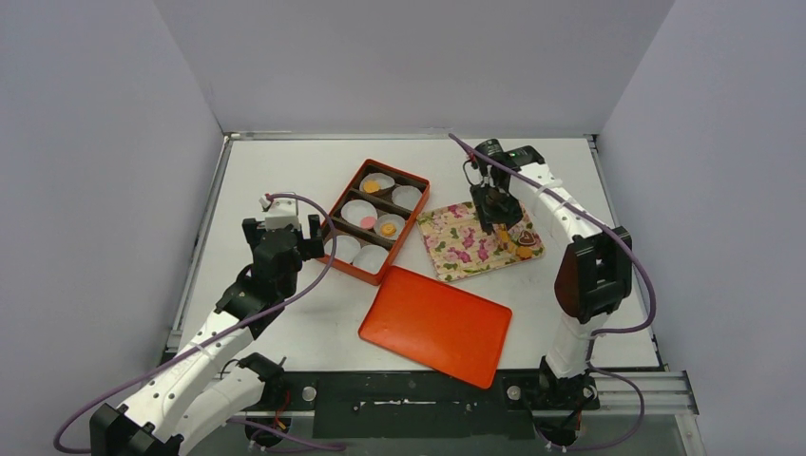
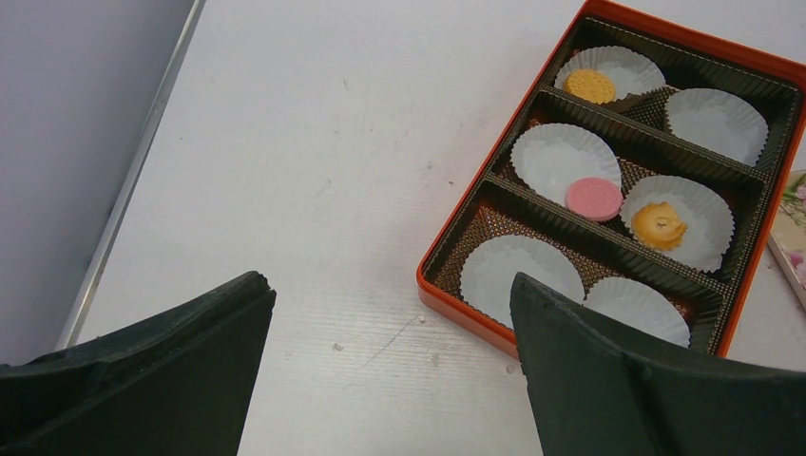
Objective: Pack the cookies
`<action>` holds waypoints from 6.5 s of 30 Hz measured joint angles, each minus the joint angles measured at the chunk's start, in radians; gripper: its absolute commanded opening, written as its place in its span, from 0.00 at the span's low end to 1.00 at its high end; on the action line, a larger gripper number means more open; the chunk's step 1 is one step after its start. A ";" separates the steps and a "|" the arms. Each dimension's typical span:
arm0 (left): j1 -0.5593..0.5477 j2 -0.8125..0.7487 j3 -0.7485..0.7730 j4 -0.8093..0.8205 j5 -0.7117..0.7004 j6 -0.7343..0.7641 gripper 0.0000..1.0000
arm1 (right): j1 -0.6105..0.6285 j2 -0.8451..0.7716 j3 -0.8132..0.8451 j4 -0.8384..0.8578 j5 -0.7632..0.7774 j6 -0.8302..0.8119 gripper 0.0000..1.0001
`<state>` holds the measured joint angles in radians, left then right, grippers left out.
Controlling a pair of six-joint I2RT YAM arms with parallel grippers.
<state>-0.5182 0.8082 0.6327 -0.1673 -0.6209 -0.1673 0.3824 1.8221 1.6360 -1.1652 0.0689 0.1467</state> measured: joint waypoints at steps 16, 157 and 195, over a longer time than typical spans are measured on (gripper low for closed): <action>0.000 -0.003 0.000 0.000 0.000 0.001 0.93 | -0.177 0.089 -0.002 0.077 -0.043 -0.056 0.42; -0.011 -0.003 -0.005 0.006 0.006 0.008 0.93 | 0.119 0.033 0.161 0.019 -0.081 -0.003 0.38; -0.037 -0.006 -0.005 0.006 0.009 0.015 0.93 | -0.245 -0.036 -0.250 0.125 -0.163 -0.084 0.43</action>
<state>-0.5549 0.8017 0.6273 -0.1612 -0.6121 -0.1520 0.1379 1.7859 1.3857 -1.0401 -0.0940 0.0628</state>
